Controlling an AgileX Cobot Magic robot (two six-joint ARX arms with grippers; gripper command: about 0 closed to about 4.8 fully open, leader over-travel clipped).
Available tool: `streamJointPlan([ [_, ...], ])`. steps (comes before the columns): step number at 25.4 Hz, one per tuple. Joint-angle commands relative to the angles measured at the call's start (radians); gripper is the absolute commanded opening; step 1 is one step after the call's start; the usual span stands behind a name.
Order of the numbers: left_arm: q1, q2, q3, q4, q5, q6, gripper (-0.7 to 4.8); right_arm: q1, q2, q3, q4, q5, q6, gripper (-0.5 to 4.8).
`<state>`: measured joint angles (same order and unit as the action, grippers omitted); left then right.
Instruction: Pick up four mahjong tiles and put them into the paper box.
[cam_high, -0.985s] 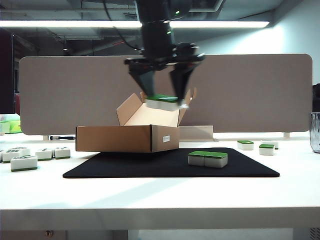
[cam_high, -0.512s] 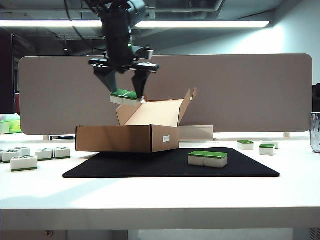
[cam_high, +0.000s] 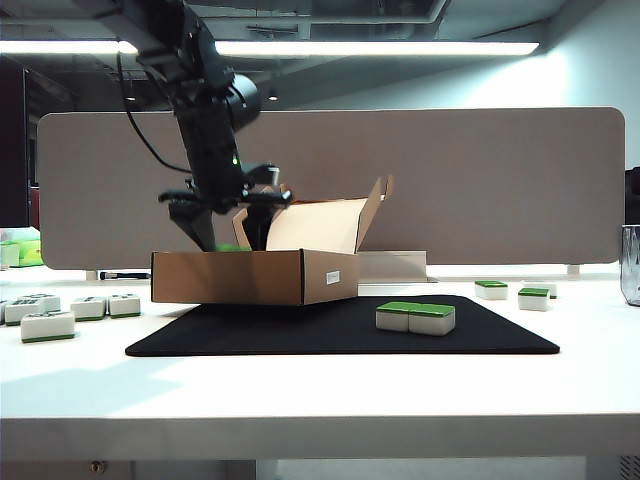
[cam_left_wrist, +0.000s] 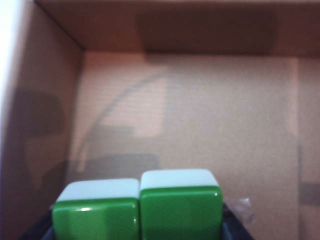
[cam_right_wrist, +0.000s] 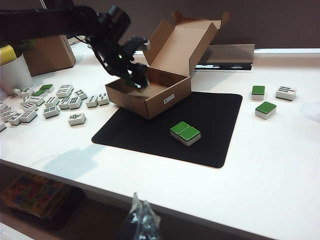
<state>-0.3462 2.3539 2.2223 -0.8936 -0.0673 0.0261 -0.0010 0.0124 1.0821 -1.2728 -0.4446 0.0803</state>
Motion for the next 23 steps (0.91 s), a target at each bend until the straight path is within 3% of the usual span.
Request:
streamJointPlan([
  [1, -0.001, 0.034, 0.003, 0.011, 0.005, 0.0, 2.41, 0.0, -0.012, 0.003, 0.013, 0.001, -0.003, -0.01],
  [12, -0.001, 0.06, -0.007, 0.004, 0.005, 0.0, 2.48, 0.0, -0.012, 0.003, 0.013, 0.001, -0.003, -0.01],
  [17, -0.001, 0.06, -0.007, 0.004, 0.004, 0.0, 3.47, 0.0, -0.012, 0.003, 0.012, 0.001, -0.003, -0.01],
  [23, -0.001, 0.06, -0.007, 0.006, 0.004, 0.0, 3.5, 0.0, -0.012, 0.003, 0.012, 0.001, -0.003, -0.01],
])
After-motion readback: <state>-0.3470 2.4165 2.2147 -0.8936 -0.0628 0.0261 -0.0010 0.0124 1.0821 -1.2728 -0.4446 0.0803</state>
